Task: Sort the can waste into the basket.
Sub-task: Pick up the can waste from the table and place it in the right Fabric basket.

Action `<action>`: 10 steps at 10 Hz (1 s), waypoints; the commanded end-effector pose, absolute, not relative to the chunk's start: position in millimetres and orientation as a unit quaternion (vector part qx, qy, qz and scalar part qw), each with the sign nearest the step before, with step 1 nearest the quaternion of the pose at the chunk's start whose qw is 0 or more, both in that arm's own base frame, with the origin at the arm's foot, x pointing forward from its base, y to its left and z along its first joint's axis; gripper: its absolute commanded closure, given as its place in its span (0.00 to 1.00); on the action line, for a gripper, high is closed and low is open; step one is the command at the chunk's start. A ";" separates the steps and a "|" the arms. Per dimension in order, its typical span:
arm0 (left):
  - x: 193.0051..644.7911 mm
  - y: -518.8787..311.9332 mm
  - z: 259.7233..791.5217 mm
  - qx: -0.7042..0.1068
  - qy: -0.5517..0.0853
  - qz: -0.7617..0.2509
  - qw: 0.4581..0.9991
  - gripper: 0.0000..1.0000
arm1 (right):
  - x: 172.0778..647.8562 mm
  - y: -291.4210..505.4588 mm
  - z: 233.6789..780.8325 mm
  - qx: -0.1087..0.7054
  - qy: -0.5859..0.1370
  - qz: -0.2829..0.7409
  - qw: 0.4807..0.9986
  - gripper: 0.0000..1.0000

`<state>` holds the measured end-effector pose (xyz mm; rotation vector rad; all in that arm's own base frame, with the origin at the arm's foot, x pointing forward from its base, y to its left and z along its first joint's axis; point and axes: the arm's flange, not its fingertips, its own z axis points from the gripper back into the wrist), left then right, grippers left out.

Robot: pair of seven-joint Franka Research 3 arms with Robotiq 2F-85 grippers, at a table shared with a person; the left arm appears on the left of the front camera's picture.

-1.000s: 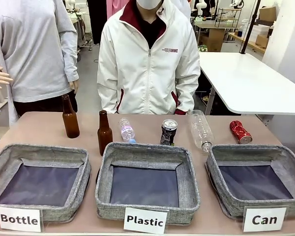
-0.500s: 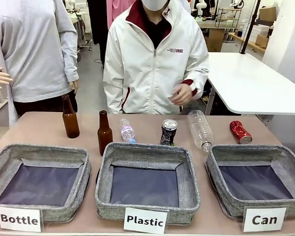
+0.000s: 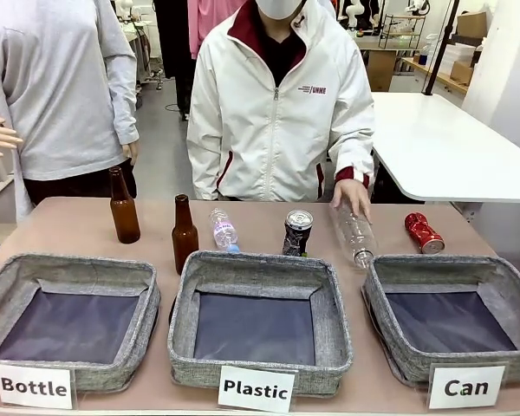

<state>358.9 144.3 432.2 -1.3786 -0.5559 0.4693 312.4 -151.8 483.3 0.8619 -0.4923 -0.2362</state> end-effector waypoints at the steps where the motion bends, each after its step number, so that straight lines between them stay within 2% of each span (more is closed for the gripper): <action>1: 357.9 145.7 432.0 -0.623 -0.251 0.205 0.711 0.00 | 351.8 -119.6 482.2 0.401 -0.250 0.016 0.881 0.00; 4: 357.9 145.7 432.0 -0.623 -0.251 0.205 0.711 0.00 | 392.7 -49.4 471.5 0.339 -0.251 0.116 0.899 0.00; 5: 357.9 145.7 432.0 -0.623 -0.251 0.205 0.711 0.00 | 390.4 -61.2 476.1 0.357 -0.257 0.109 0.891 0.00; 7: 357.9 145.7 432.0 -0.623 -0.251 0.205 0.711 0.00 | 358.2 -112.8 484.8 0.365 -0.305 0.070 0.877 0.00; 10: 357.9 145.7 432.0 -0.623 -0.251 0.205 0.711 0.00 | 298.2 -193.7 464.9 0.386 -0.372 0.009 0.844 0.00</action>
